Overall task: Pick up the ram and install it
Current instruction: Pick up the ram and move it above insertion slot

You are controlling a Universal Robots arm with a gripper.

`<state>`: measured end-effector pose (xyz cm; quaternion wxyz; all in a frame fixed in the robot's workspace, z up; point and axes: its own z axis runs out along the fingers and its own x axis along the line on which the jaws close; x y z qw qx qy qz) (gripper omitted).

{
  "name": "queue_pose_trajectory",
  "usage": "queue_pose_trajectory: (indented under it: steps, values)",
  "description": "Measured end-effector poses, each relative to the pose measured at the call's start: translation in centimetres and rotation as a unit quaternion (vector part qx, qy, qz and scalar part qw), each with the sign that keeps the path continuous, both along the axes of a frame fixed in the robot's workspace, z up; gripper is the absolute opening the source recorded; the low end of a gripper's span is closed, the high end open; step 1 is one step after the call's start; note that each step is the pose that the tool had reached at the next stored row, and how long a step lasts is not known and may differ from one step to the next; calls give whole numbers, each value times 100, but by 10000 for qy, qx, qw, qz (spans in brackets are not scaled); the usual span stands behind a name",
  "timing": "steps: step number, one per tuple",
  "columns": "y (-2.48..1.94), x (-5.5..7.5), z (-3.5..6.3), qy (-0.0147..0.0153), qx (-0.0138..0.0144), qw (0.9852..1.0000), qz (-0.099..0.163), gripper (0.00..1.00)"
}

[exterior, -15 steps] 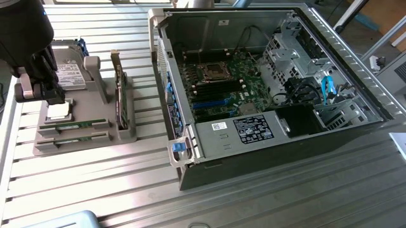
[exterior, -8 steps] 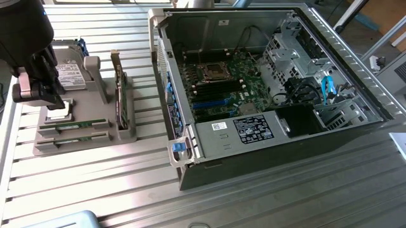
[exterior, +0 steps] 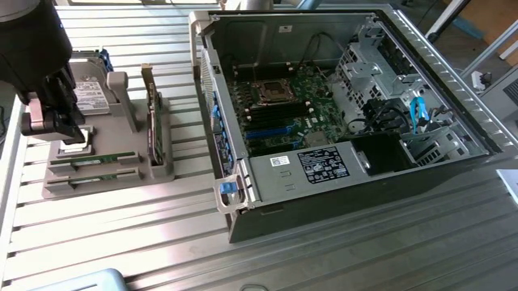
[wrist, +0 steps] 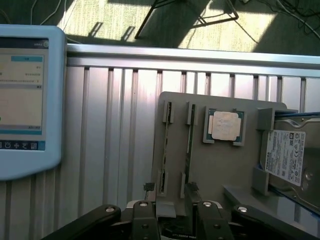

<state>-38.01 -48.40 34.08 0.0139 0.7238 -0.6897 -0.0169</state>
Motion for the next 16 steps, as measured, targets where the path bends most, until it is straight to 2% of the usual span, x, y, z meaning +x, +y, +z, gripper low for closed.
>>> queue_pose_trajectory:
  steps: [4, 12, 16]
  values:
    - [0, -15, -111, 4, -2, 10000, 0, 36]
    - [0, -53, -247, 5, -2, 10000, 2, 36]
    - [0, -65, -353, 12, -2, 10000, 9, 36]
